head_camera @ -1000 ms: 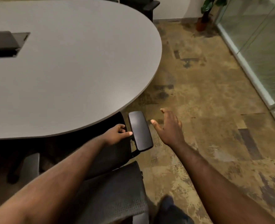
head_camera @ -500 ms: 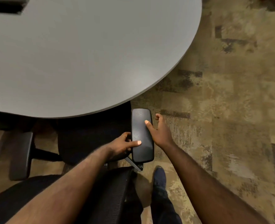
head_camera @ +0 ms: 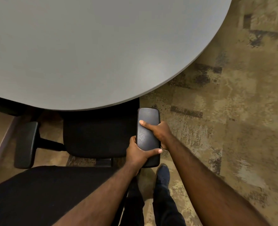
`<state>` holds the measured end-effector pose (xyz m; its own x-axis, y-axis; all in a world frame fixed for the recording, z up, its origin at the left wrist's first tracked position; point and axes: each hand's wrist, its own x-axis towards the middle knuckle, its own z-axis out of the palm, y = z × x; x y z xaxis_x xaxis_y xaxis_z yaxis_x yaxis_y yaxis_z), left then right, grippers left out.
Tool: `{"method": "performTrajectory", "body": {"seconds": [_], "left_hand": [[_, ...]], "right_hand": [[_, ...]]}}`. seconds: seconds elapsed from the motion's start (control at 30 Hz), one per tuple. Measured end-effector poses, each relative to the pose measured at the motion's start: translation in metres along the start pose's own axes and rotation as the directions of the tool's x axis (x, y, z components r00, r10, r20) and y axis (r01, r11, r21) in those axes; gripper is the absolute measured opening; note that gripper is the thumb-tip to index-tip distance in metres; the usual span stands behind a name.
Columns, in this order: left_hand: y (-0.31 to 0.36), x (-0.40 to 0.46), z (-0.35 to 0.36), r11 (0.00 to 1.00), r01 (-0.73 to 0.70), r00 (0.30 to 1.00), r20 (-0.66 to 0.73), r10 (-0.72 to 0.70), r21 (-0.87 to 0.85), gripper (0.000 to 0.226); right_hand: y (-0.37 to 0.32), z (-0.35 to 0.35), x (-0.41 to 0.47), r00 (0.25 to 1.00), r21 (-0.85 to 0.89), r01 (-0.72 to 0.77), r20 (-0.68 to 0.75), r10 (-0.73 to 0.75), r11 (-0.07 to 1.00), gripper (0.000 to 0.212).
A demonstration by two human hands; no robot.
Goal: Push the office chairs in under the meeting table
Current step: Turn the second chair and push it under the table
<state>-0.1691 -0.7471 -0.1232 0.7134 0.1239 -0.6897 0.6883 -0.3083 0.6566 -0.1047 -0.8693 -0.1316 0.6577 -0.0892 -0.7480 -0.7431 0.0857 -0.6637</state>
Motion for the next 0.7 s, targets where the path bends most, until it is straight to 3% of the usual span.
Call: {"method": "performTrajectory", "body": {"seconds": [0.33,0.5,0.7], "left_hand": [[0.000,0.010,-0.001,0.997,-0.062,0.998,0.011,0.061,0.054,0.105],[-0.016,0.026,0.004,0.998,0.063,0.997,0.051,-0.064,0.018,0.104],[-0.032,0.052,0.005,0.966,0.258,0.950,0.182,-0.254,0.000,0.068]], "right_hand": [[-0.001,0.000,0.005,0.997,0.003,0.073,-0.036,-0.073,0.997,0.041],[0.014,0.002,0.023,0.999,-0.031,0.030,-0.042,-0.031,0.999,0.045],[0.042,0.005,0.045,0.998,-0.029,-0.008,-0.057,0.007,1.000,0.056]]}}
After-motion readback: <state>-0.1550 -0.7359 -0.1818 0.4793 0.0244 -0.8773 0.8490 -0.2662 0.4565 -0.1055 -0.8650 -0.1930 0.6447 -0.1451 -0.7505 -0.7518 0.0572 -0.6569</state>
